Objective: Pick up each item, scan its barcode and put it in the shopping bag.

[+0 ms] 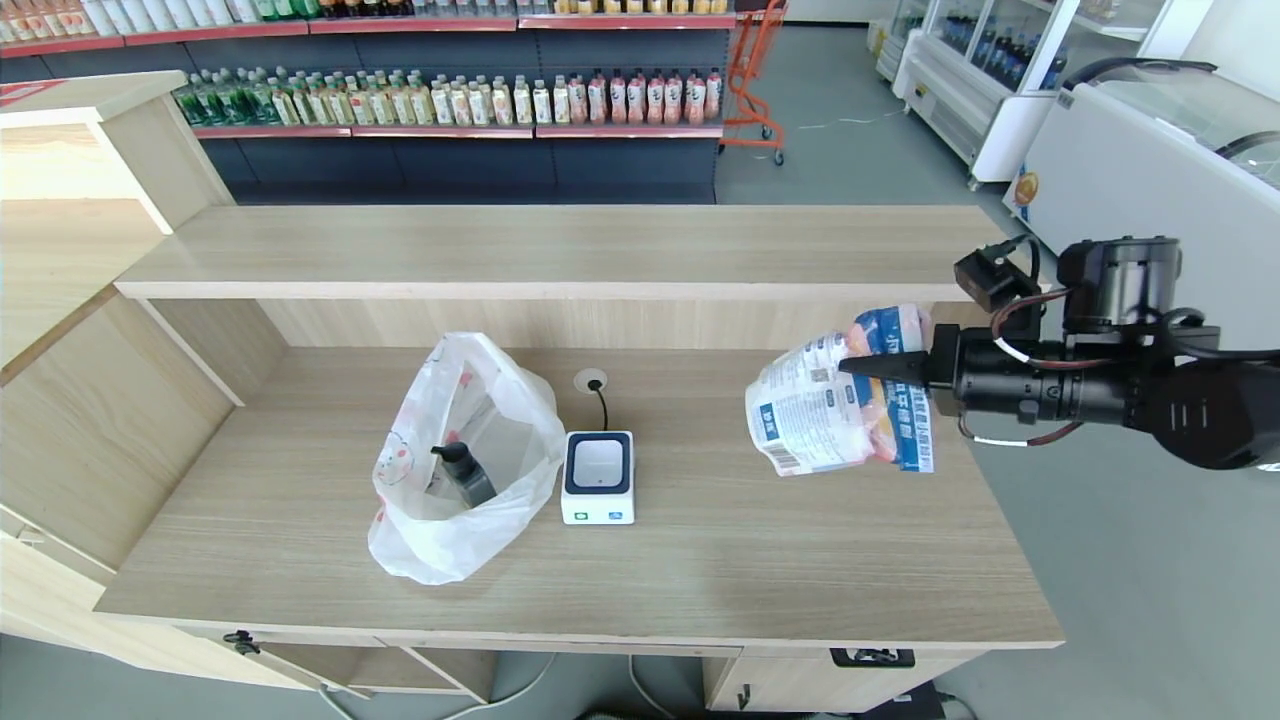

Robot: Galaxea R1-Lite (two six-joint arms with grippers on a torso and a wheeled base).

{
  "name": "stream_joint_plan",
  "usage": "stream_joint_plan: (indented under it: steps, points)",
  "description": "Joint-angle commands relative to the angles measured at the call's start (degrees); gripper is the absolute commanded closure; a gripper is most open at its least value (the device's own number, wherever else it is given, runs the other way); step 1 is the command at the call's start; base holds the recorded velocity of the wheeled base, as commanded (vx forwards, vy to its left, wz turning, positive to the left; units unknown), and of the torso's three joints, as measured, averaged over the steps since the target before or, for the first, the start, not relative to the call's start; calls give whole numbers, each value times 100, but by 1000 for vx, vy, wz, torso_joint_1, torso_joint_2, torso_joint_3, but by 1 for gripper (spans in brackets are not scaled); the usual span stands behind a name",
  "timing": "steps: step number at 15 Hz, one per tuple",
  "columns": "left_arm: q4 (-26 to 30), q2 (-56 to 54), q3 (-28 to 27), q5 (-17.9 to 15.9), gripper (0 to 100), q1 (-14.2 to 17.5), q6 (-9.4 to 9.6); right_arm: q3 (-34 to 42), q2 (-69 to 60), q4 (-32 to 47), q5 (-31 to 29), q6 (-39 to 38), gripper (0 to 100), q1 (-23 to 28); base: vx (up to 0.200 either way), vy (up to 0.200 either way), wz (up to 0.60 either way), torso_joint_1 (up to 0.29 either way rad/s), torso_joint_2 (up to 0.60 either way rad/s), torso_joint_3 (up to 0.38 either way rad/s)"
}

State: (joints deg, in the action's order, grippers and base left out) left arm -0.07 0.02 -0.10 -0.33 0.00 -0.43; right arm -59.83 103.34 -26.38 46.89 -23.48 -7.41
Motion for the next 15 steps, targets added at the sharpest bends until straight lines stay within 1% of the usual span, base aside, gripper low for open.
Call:
stream_joint_plan:
  steps: [1,2,3,6,9,12,15]
  points:
    - [-1,-2,1,-2,0,0,-1,182,-684,-34,497,-8,100,-6,0,0,0,0,0,0]
    - [-1,-2,1,-2,0,0,-1,332,-851,-16,699,-95,100,-164,0,0,0,0,0,0]
    - [-1,-2,1,-2,0,0,-1,420,-947,-34,726,-254,100,-296,0,0,0,0,0,0]
    - [-1,-2,1,-2,0,0,-1,692,-1281,-60,752,-1256,100,-753,0,0,0,0,0,0]
    - [-1,-2,1,-2,0,0,-1,859,-1448,-43,875,-1370,100,-1043,0,0,0,0,0,0]
    - [-1,-2,1,-2,0,0,-1,894,-1598,-43,945,-1915,100,-1245,0,0,0,0,0,0]
    - [-1,-2,1,-2,0,0,-1,1009,-1624,-51,1024,-1924,100,-1447,0,0,0,0,0,0]
